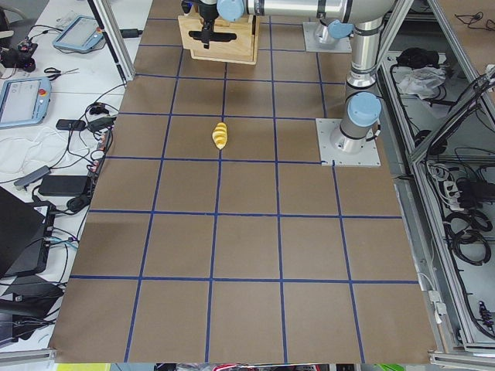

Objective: Open upper drawer

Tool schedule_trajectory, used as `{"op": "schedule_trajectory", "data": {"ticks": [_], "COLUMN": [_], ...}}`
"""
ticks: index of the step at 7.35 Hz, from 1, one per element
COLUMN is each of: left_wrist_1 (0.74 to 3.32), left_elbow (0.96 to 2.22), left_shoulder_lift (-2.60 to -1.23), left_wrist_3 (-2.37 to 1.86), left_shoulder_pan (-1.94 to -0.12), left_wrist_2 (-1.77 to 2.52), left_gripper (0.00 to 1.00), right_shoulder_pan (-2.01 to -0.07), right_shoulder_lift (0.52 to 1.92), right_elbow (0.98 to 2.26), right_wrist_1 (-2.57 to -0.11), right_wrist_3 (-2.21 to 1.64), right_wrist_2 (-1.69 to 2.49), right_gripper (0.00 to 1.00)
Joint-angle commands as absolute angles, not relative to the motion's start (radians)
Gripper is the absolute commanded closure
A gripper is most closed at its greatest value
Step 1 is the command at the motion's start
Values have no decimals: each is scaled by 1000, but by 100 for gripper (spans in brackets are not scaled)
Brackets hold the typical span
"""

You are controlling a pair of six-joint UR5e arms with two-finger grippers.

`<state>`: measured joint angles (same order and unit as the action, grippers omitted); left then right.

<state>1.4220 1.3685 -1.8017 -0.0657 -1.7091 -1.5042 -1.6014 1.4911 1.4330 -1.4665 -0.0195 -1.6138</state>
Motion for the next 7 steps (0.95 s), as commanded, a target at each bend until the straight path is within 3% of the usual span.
{"op": "schedule_trajectory", "data": {"ticks": [1,7], "left_wrist_1": [1595,1601], "left_elbow": [1333,1422], "left_shoulder_lift": [-1740,-1660], "left_wrist_3": [-39,3], "left_shoulder_pan": [-1570,-1508], "left_wrist_2": [-1514,-1588], "left_gripper": [0,0], "right_shoulder_pan": [-1601,-1601], "right_shoulder_lift": [1491,1491], "right_elbow": [1433,1433], "right_wrist_1": [-1466,-1466], "right_wrist_3": [-18,-18], "right_wrist_2": [-1614,-1614], "right_gripper": [0,0]}}
